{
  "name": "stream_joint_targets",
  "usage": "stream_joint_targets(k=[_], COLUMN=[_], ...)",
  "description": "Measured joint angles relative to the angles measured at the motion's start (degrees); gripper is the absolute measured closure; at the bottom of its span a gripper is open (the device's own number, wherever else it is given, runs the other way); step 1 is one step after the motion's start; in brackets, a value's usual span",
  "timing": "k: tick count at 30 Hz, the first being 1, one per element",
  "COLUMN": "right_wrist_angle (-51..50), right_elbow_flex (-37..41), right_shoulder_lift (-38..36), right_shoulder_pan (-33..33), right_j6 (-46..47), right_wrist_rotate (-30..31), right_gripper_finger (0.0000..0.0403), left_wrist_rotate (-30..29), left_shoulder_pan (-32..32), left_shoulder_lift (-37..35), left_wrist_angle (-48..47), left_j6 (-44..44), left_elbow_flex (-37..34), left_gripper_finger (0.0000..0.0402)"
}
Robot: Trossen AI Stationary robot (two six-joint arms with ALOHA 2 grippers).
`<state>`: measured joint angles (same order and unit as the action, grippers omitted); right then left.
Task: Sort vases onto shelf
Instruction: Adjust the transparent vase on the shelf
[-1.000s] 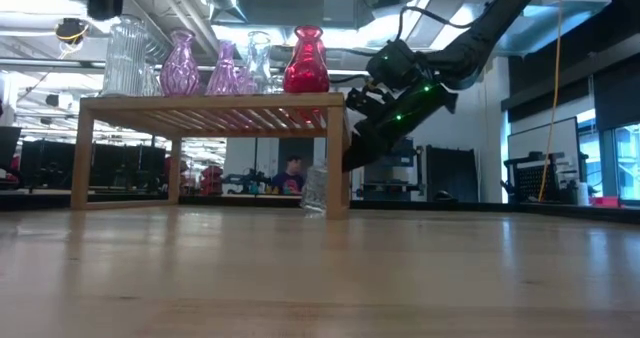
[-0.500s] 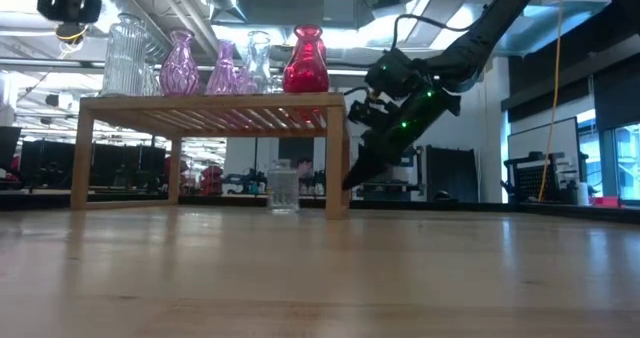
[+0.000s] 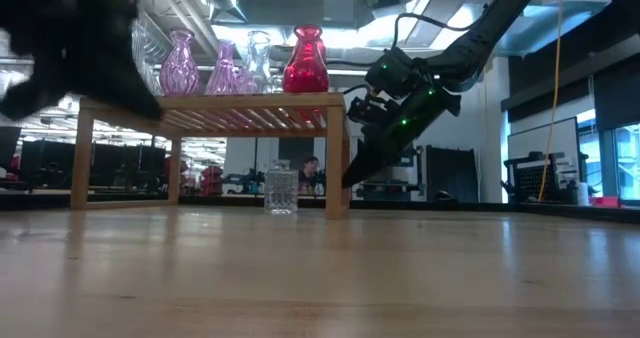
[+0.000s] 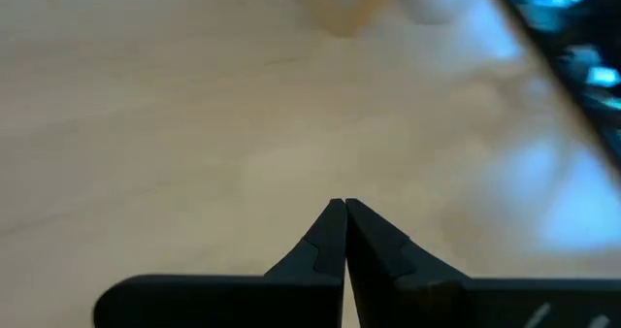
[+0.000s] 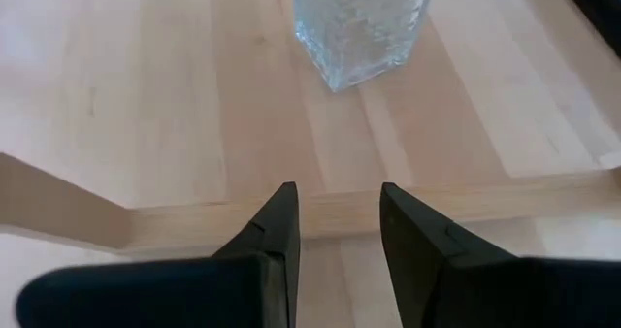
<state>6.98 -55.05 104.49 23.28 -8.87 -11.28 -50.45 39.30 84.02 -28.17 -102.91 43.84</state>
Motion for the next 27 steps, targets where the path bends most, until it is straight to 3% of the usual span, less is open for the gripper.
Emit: stream_joint_targets(k=[4,11,18,27], right_wrist_angle=[0.0,-0.6,-1.5,-2.8], right_elbow_flex=[0.0,-0.2,-0.2,-0.2], right_shoulder_lift=[0.0,-2.1,-7.3,-10.7], right_shoulder_pan=[0.0,0.0,0.0,0.0], right_j6=[0.1,0.7,1.3,3.1], right_wrist_rotate=[-1.4,-4.9,-4.9,-4.8], right_gripper_finger=[0.0306,0.0306,0.0306,0.0306], left_wrist_rotate=[-3.4,-7.3,-14.3,-19.0], left_shoulder_pan=[-1.9,-10.7,-18.8,-30.5], left_shoulder_lift=[10.6,24.6,29.8,34.0], left_wrist_angle=[0.7,9.5,10.7,18.4], left_j6=[-7.0,-3.9,1.1,11.1], left_elbow_flex=[-0.1,-0.1,0.0,0.0], left_gripper_finger=[0.0402,0.0402,0.0402,0.0401])
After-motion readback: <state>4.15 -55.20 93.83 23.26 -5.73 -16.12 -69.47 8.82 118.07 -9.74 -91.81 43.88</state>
